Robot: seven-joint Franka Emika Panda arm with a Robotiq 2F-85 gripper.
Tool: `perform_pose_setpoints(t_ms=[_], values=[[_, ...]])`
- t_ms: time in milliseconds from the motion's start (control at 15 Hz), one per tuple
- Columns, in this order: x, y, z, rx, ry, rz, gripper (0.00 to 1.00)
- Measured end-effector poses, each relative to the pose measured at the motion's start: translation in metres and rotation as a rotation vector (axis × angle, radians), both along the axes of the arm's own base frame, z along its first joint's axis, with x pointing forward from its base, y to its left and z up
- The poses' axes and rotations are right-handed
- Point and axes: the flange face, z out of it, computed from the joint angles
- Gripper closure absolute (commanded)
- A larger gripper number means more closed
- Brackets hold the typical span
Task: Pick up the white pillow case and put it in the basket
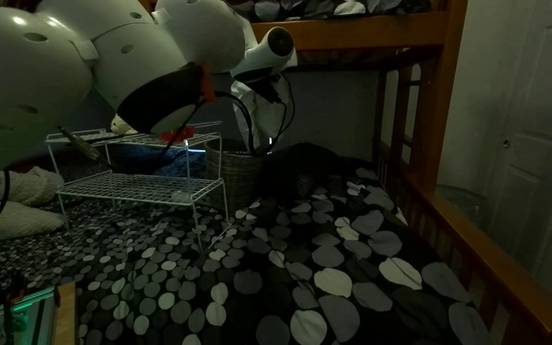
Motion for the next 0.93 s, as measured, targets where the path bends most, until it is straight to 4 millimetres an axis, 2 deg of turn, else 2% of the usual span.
perform_pose_setpoints(t_ms=[200,533,800,867,933], values=[[-0.002,0.017,-0.006,0.013,0.013,0.026,0.98],[-0.016,0.067,-0.024,0.012,0.085,0.173,0.98],[-0.017,0.083,-0.05,-0.03,0.125,0.199,0.98],[-0.017,0.086,-0.057,-0.04,0.13,0.201,0.68],[-0.017,0.09,-0.064,-0.05,0.135,0.202,0.67]])
